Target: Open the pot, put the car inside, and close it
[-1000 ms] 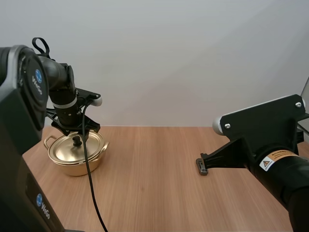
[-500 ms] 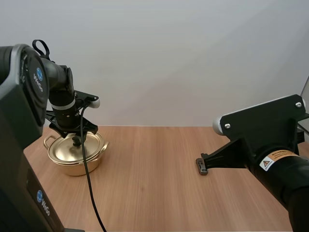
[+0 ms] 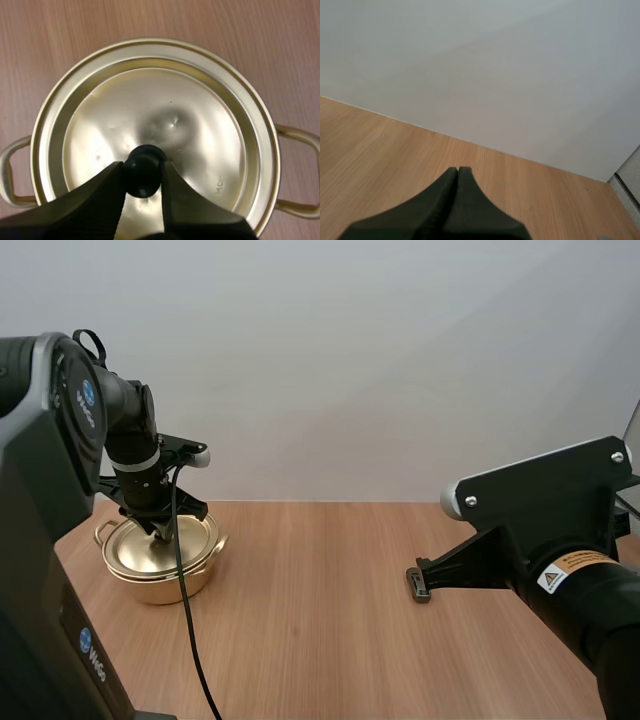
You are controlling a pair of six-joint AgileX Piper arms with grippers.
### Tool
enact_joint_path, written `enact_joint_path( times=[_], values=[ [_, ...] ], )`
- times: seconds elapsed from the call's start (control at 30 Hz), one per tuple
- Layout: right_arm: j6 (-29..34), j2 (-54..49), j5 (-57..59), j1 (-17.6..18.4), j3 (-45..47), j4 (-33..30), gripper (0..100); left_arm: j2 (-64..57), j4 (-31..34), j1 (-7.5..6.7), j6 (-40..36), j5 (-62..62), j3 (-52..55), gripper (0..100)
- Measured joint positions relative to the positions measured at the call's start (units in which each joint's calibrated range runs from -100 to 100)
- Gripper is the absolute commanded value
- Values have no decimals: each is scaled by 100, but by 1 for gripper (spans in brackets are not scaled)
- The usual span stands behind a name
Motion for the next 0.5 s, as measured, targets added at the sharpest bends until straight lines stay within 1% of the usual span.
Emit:
enact_joint_path(
  times=[0.13,0.2,0.3,0.4,0.5],
  values=[
    [0,154,83,-10,0,0,0,-294,-137,0,-114,-543,-28,0],
    [38,316,-58,-66,0,-18,0,-531,-260,0,-114,-636,-149,0],
    [69,642,-420,-178,-86,33,0,-944,-606,0,-114,-658,-401,0],
    [21,1180,-422,-328,-298,195,0,-1438,-1009,0,-76,-641,-621,0],
    [-167,1739,-292,-428,-592,364,0,-2007,-1324,0,-76,-672,-704,0]
  ],
)
